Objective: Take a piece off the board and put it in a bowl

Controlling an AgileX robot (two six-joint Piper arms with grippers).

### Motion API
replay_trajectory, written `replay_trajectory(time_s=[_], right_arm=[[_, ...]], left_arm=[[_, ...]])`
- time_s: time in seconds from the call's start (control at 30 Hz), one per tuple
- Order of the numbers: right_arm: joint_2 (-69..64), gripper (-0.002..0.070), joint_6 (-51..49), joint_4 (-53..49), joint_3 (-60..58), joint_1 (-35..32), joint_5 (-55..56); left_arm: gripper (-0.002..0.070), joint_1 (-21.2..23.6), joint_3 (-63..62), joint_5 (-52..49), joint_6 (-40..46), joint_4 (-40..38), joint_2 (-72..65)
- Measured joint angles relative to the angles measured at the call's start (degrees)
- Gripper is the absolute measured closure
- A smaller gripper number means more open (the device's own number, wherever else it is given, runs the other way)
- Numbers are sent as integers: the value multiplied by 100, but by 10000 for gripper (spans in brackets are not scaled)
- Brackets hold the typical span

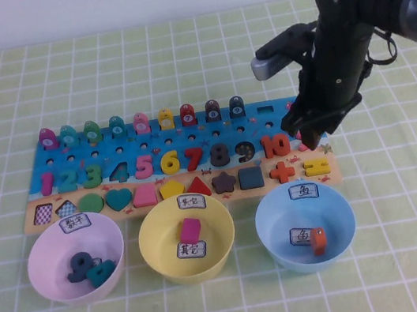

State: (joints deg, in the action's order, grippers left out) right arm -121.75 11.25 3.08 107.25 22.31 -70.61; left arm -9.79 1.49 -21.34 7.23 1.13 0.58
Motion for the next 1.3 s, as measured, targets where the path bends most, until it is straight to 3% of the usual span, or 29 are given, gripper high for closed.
replay_trajectory(time_s=[0.1, 0.2, 0.67, 1.0, 1.3], right_arm=[[-249, 283, -351, 0, 135, 0, 11], [-458, 251, -609, 12, 241, 0, 11], [-535, 268, -819, 270, 254, 0, 22], [580, 268, -819, -167, -697, 0, 32], [473, 270, -819, 299, -760, 0, 32]], left_arm=[[678, 0, 0, 0, 0, 0, 0], [678, 0, 0, 0, 0, 10, 0], [678, 0, 0, 0, 0, 10, 0], [678, 0, 0, 0, 0, 10, 0], [678, 0, 0, 0, 0, 10, 0]])
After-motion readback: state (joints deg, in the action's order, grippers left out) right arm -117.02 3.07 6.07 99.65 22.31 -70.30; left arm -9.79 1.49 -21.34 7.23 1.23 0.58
